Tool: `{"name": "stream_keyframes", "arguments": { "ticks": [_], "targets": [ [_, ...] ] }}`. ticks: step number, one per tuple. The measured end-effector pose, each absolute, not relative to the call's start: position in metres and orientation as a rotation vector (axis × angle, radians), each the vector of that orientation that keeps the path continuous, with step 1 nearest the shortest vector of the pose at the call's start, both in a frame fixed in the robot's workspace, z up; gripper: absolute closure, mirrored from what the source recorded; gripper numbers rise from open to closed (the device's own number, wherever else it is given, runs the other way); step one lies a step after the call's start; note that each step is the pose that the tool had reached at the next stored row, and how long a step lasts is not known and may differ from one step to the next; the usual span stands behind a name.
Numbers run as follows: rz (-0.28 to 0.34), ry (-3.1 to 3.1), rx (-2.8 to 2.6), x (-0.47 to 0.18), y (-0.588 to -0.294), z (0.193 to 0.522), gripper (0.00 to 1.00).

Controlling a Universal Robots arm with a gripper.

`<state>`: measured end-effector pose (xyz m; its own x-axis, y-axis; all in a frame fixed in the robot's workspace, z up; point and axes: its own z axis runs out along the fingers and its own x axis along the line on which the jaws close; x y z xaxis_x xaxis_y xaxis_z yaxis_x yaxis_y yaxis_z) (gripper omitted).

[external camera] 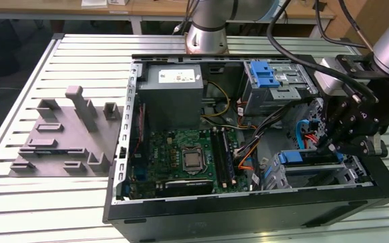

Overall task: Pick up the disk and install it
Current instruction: 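Insert the first disk wire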

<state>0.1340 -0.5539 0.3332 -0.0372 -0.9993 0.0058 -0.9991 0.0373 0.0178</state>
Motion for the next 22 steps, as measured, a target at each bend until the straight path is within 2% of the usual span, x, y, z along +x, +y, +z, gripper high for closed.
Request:
{"name": "stream_keyframes", "arguments": {
  "ticks": [22],
  "targets": [
    [-0.014,-2.25,2.168,0.1351,-0.5539,0.3327,0.84]
  ]
}}
